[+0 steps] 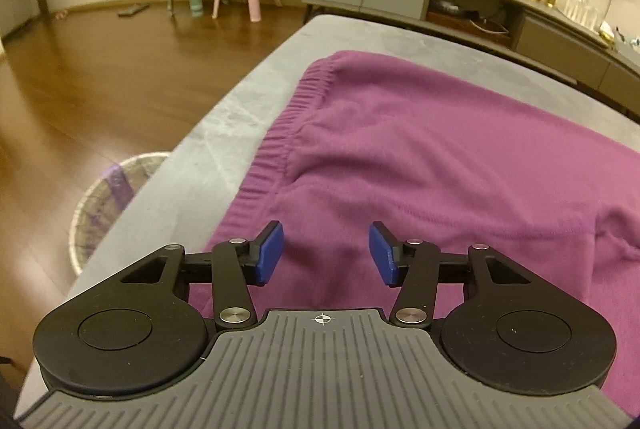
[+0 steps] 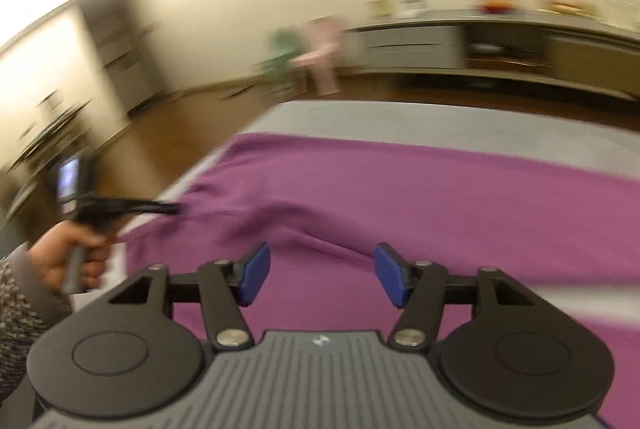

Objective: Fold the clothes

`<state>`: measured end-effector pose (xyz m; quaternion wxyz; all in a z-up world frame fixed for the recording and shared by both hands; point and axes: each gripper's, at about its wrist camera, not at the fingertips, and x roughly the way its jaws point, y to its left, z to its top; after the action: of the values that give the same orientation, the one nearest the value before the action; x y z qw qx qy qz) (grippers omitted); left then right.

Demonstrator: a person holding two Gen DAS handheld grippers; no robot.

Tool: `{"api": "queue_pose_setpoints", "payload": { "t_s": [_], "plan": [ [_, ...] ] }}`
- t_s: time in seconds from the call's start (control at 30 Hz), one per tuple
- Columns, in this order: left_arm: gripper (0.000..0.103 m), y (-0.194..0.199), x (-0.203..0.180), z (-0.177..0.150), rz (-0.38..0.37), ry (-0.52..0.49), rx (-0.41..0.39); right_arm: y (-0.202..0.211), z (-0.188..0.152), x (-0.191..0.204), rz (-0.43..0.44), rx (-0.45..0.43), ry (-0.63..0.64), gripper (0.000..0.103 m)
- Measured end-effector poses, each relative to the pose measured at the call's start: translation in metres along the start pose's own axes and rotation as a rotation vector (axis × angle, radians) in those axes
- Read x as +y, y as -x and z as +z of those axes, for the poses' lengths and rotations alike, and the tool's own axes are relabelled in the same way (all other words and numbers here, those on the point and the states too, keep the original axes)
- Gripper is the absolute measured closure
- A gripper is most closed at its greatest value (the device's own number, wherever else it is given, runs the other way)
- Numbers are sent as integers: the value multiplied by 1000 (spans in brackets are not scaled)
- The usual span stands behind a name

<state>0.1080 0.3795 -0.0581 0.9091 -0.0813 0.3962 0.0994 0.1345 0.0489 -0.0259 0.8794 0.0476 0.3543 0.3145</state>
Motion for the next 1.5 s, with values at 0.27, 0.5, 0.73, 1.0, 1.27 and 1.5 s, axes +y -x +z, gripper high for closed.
{"api": "queue_pose_setpoints", "payload": {
  "t_s": [0.27, 0.5, 0.73, 1.0, 1.27, 1.5],
  "plan": [
    [57, -12, 1, -10, -4, -78, -34, -138, 24, 26, -31, 290, 121, 62],
    [53, -15, 8, -14, -29, -61, -64, -78, 15, 37, 40, 69, 144, 99],
    [51, -19, 4, -11, 13, -56, -60, -49, -44, 30, 24, 92, 189, 99],
    [52, 16, 22, 7, -70, 66, -83, 25, -45, -27, -73, 9, 47, 60],
    [42, -23, 6, 58, -45, 8, 10, 167, -65, -231, -625, -55, -353, 48],
    [42, -47, 10, 57, -77, 92, 108, 230, -98, -344, -603, -153, -732, 34]
  ]
}}
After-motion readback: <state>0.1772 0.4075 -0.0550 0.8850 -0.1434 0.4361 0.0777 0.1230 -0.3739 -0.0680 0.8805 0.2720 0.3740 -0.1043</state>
